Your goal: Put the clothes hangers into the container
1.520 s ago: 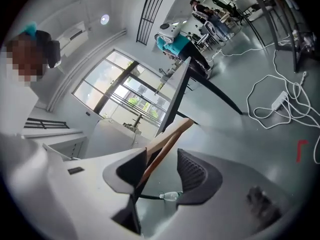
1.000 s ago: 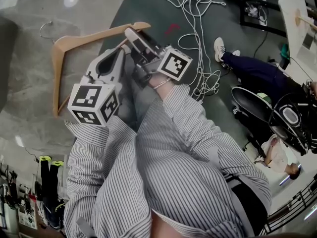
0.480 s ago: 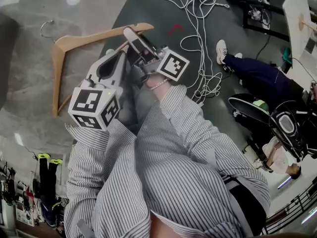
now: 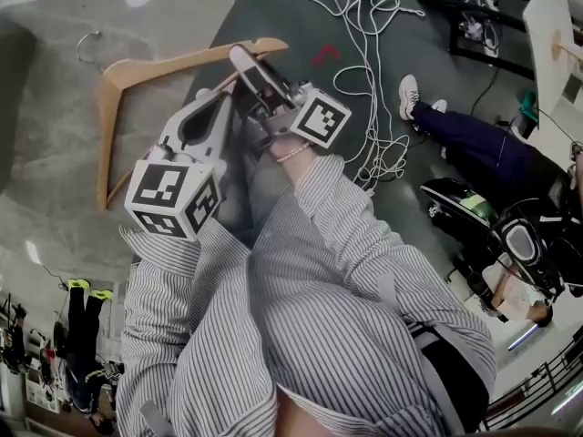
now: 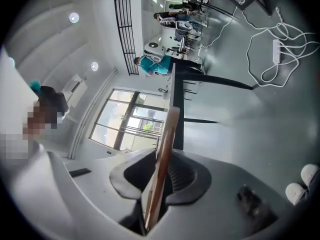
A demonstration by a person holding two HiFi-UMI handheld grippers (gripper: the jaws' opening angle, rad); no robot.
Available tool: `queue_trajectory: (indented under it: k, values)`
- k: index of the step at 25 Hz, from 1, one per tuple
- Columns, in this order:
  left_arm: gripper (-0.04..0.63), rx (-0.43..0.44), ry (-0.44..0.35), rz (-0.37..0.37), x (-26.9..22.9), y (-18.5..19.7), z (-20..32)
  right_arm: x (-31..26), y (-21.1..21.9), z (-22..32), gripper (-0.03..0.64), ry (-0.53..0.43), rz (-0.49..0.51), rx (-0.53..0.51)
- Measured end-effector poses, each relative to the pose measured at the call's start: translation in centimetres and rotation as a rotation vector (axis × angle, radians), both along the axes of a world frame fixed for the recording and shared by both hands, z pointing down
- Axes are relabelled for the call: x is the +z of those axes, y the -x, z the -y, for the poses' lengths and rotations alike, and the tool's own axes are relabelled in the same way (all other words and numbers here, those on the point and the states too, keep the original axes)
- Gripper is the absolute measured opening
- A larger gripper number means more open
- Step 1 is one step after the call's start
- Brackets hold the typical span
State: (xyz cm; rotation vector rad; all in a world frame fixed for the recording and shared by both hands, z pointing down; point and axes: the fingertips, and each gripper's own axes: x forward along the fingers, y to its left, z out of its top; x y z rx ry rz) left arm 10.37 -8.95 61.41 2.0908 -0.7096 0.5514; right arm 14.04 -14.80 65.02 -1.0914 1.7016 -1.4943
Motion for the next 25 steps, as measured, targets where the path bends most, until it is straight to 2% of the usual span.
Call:
queue_trajectory:
  k: [10, 25]
  values:
    - [0.009, -0.007, -0.006, 0.003, -0.3, 0.3, 0.0, -0.7, 0.0, -0.3, 0.058, -0.004, 0.087, 0.052]
    - [0.010, -0.023, -0.059, -0.013, -2.3, 1.7, 0.6, -3.9, 0.4, 0.4, 0.055, -0.045, 0.051, 0.062]
